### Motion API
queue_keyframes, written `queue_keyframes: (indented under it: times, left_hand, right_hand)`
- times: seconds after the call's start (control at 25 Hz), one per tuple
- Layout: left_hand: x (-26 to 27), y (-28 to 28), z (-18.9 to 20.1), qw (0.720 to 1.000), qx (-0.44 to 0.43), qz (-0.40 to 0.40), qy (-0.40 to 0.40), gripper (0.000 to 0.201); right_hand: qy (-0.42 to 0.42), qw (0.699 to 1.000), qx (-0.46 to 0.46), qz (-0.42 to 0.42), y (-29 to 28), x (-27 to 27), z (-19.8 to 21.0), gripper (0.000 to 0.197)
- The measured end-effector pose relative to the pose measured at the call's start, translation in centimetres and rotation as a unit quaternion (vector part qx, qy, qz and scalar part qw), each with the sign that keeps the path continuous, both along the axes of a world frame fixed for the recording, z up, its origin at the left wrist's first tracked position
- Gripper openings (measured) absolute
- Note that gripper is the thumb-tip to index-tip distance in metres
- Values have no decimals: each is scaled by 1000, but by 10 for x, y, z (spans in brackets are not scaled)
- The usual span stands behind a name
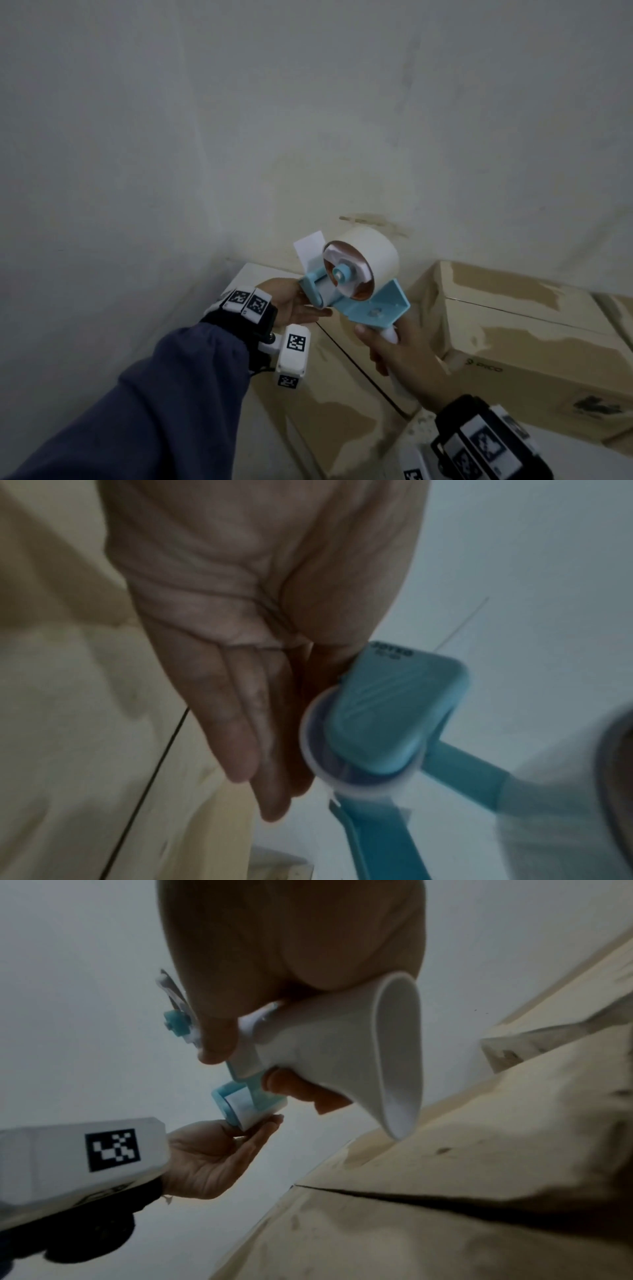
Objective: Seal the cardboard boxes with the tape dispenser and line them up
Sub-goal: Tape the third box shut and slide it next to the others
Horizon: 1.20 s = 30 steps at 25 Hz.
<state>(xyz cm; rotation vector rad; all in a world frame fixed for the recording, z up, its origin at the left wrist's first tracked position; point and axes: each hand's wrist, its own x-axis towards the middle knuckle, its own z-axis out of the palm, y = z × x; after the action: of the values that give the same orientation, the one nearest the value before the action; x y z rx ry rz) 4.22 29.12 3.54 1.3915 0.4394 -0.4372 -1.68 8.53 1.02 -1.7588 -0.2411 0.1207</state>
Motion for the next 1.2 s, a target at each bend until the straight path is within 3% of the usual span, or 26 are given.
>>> queue_keyframes:
  times: [0.16,0.28,0.4,0.48,0.64,0.8,0.96,1.08,1.16,1.2]
  left_hand:
    - [21,28,11,996,79,-35,-14,26]
    - [45,66,13,987,154,-7,-50,29]
    - [60,89,4,935,332,-96,-72,35]
    - [72,96,-16,902,406,-133,-65,39]
    - [91,105,-40,886,422,-190,-36,46]
    - [105,110,-55,887,409,-212,-31,44]
    - [112,108,-69,882,390,-263,38,53]
    - [108,102,-64,839,444,-309,62,57]
    - [106,102,-58,799,511,-315,24,54]
    - [105,101,-54,800,519,-300,-1,50]
  right_hand:
    - [-3,999,-30,-11,23,10,8,16]
    - [20,998,-44,-34,28,9,12,12]
    - [50,996,-68,-41,34,10,10,14]
    - [56,992,-109,-36,45,16,4,18]
    - [91,986,-131,-46,59,28,-1,19]
    - [114,978,-156,-82,64,34,-12,18]
    - [141,969,-174,-107,68,40,-23,23]
    - [124,973,-166,-103,68,36,-22,18]
    - [111,976,-155,-110,68,33,-22,19]
    - [106,977,-147,-109,69,33,-22,19]
